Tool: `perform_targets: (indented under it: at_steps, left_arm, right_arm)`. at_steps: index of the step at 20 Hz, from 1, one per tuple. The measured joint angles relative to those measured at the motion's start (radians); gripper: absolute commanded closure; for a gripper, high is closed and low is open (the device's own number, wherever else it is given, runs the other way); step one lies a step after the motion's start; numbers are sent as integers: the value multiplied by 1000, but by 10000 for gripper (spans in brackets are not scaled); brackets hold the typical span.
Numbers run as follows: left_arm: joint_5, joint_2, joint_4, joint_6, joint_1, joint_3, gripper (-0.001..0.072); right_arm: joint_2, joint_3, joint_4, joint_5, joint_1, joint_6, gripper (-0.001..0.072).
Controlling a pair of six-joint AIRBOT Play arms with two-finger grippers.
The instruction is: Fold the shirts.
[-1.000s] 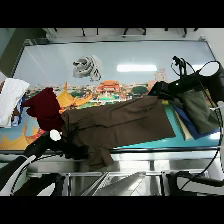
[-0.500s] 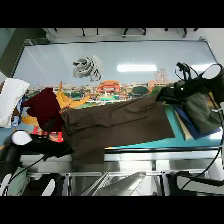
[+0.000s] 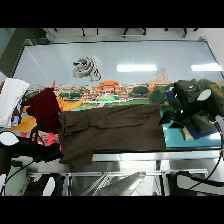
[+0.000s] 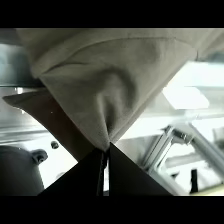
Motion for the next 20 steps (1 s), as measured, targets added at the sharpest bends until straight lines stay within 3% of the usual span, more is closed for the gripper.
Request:
perform_targets:
  at_steps: [10,11,12,13,14,15,20]
  left_arm:
    - [13,-145,8,9,-122,110,696]
    - [15,-156,8,9,-124,127,696]
    - [16,-166,8,9,-125,144,696]
    - [17,-172,8,10,-126,156,696]
    - [19,-176,8,10,-127,165,696]
    - [24,-180,8,10,-127,170,696]
    - [24,-164,13,21,-128,154,696]
  right_arm:
    - [134,-320,-40,-126,-4,-11,15]
    - [137,-338,-34,-127,-5,-15,76]
    - [140,-352,-25,-134,-4,-21,190]
    - [141,-364,-14,-143,-5,-30,333]
    - [142,-376,-1,-159,-4,-40,537]
    - [141,-385,13,-181,-2,-47,684]
    - [204,-398,23,-166,-3,-60,684]
